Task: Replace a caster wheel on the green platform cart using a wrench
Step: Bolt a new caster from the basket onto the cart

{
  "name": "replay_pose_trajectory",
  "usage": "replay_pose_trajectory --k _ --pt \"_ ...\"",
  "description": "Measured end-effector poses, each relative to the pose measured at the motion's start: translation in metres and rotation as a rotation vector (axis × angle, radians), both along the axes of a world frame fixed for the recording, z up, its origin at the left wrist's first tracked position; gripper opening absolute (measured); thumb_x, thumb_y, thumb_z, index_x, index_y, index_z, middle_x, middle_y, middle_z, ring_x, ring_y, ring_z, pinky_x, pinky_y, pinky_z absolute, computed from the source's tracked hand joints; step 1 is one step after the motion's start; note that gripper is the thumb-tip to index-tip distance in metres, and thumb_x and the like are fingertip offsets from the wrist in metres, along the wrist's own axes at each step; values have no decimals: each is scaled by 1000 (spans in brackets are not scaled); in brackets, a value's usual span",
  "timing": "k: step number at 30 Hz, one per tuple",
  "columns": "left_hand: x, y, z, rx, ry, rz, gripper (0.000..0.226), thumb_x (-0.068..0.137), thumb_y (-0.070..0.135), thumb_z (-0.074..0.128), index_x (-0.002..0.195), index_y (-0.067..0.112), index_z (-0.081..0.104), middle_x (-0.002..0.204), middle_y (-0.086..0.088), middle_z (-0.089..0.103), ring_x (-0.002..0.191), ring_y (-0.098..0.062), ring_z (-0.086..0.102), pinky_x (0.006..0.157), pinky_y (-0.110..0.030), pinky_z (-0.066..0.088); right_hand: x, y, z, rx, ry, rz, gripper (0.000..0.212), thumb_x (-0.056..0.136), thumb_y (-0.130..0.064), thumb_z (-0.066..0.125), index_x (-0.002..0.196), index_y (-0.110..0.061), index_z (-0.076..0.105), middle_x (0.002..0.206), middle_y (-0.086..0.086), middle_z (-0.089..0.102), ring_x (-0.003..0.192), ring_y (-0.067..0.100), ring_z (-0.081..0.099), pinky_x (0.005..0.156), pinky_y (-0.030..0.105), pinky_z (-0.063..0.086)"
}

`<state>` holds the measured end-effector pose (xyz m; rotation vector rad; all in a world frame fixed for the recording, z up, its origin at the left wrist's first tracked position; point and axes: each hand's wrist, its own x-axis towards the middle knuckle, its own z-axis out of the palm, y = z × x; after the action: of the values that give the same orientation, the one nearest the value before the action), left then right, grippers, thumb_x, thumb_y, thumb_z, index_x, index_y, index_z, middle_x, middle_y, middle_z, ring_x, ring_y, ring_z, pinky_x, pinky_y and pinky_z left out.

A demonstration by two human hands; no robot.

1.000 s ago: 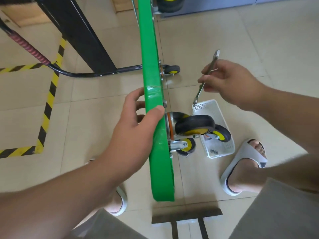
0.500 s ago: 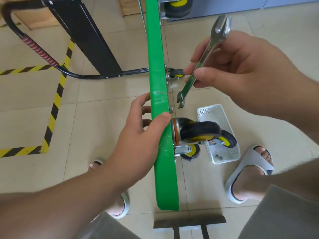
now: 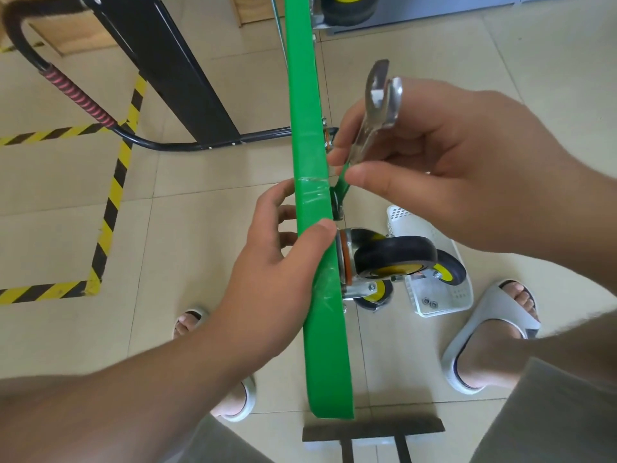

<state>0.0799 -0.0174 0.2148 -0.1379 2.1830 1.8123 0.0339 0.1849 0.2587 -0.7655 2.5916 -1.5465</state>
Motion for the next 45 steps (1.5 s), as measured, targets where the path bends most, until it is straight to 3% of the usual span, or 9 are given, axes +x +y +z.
replay_pose_trajectory --k 4,10,17,22,27,32,37,40,45 --pt "0 1 0 9 -13 2 49 85 54 57 132 61 44 121 26 60 108 -19 70 85 -44 62 -10 -6 -3 -22 -43 -67 20 96 -21 69 115 -23 64 104 -2 74 94 15 75 85 39 61" --pt "0 1 1 -1 -18 -7 49 87 54 55 133 61 42 125 27 59 108 -22 70 83 -46 63 -33 -12 -5 -86 -218 -146 20 99 -16 66 118 -17 63 95 2 78 85 10 76 76 26 63" --pt "0 -1 1 -16 -14 -8 48 88 53 55 133 60 43 122 31 58 106 -20 70 78 -42 64 -52 -15 -17 -135 -440 -220 18 100 -18 64 118 -14 66 93 5 78 80 18 77 71 32 64" --pt "-1 -1 2 -5 -25 -8 49 87 53 57 132 63 43 115 34 58 105 -10 68 71 -23 61 -74 -11 -42 -200 -832 -277 27 99 -20 66 117 -1 65 103 21 76 86 27 78 80 35 64" --pt "0 -2 2 -8 -28 -15 50 85 53 56 132 63 42 119 31 58 107 -17 69 76 -38 64 -76 -16 -65 -294 -1110 -344 21 100 -11 62 114 6 63 103 22 72 82 24 75 77 32 64" --pt "-1 -2 2 -10 -23 -17 50 85 53 55 131 64 41 115 35 57 106 -14 69 74 -33 64 -71 -20 -73 -325 -1274 -395 11 103 -8 56 110 -1 60 88 15 72 69 18 74 71 27 63" --pt "0 -2 2 -9 -24 -17 50 84 53 55 132 63 42 114 34 57 105 -13 68 72 -30 63 -74 -13 -64 -327 -1127 -495 15 102 -8 59 111 4 59 98 22 75 78 26 78 66 30 65" --pt "0 -2 3 -16 -28 -18 51 84 54 55 132 63 42 116 34 57 106 -12 68 75 -33 64 -76 -7 -45 -341 -873 -536 16 100 -11 62 110 2 62 103 23 74 80 27 79 70 29 64" --pt "0 -1 2 -15 -32 -13 51 84 53 55 133 62 42 119 32 58 107 -18 69 78 -41 64 -60 -8 -3 -276 -355 -292 13 101 -14 62 114 -11 63 83 1 77 81 16 77 76 26 62"
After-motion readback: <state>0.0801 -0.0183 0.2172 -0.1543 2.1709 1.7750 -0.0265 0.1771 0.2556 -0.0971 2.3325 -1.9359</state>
